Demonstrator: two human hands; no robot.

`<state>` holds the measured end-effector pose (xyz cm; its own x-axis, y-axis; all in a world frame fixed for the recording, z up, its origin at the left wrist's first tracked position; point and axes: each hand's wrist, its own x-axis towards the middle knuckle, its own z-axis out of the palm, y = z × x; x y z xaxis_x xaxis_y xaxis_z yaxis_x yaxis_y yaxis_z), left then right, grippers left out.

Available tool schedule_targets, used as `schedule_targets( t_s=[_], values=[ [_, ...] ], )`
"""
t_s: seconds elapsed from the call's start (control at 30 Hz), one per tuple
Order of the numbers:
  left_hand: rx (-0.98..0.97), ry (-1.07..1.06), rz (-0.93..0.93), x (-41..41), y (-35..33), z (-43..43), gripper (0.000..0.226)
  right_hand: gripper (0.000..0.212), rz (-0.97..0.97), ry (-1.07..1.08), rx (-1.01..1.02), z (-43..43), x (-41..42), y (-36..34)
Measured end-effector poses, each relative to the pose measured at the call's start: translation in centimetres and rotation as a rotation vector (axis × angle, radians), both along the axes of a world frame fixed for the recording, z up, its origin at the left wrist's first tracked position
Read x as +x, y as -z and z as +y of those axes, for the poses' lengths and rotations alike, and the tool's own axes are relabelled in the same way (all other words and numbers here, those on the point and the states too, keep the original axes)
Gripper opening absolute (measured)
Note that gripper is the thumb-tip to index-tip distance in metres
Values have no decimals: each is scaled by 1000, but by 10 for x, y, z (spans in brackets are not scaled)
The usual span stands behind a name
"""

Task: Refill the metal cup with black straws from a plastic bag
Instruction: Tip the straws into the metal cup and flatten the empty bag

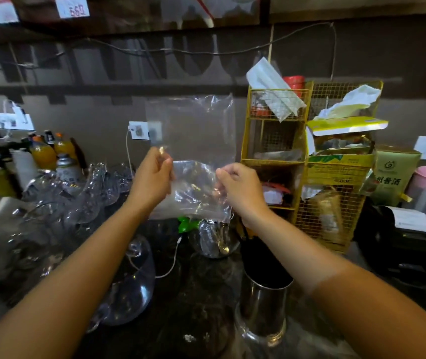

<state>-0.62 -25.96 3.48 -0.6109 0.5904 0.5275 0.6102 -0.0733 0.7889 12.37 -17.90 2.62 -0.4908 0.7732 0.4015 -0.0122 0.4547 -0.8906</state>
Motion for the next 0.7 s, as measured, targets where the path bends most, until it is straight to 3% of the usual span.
schedule_targets(
  t_s=[0.13, 0.3, 0.47, 0.7],
  values=[
    [-110, -161, 111, 0, 47, -25, 8, 30, -92, 19, 70, -18, -12, 39],
    [-267, -226, 108, -3, 115, -47, 15, 44, -215, 24, 94, -39, -10, 98],
    [-551, -223, 78, 4, 187, -56, 16, 26, -435, 15, 17, -46, -1, 171],
    [-889, -134, 90, 29, 262, -62, 21, 23, -800, 50, 33, -52, 23, 252]
  ],
)
